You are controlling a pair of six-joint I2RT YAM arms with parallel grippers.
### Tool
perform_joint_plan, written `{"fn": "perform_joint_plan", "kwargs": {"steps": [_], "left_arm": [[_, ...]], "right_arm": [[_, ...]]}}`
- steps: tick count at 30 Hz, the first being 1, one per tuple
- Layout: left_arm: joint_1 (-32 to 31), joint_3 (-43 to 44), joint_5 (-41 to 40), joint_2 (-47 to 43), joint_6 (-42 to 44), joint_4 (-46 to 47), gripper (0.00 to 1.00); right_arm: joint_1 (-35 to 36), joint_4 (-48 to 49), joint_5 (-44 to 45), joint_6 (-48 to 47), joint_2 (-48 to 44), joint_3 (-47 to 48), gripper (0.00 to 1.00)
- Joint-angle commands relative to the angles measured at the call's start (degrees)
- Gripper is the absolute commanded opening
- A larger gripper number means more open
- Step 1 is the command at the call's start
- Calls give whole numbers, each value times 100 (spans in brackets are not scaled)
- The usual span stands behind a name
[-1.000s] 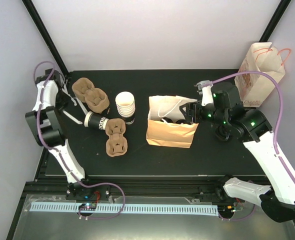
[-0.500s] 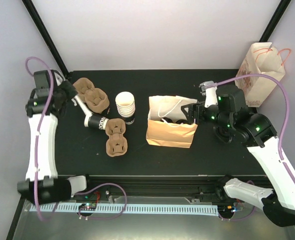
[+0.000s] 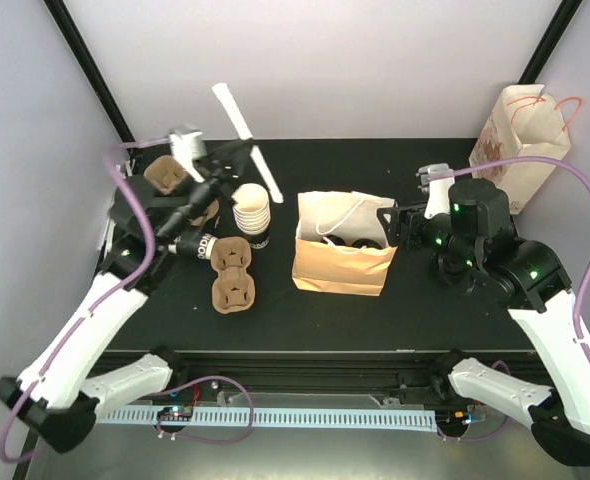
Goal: Pack the takeout coffee
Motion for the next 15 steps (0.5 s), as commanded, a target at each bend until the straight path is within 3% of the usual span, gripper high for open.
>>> {"fn": "perform_joint_plan", "kwargs": {"steps": [1,9,15], "left_arm": [[-893,-189,-68,617,733,1236,1],[-1606,-764,160,1619,933,2927,1],[-1954,-809,145,2132,1045,3146,1]], "right_arm": [[-36,3,379,72,-155,37,78],[-34,98,363,160,-367,-103,78],[-30,74,417,175,-465,-194,78]]}}
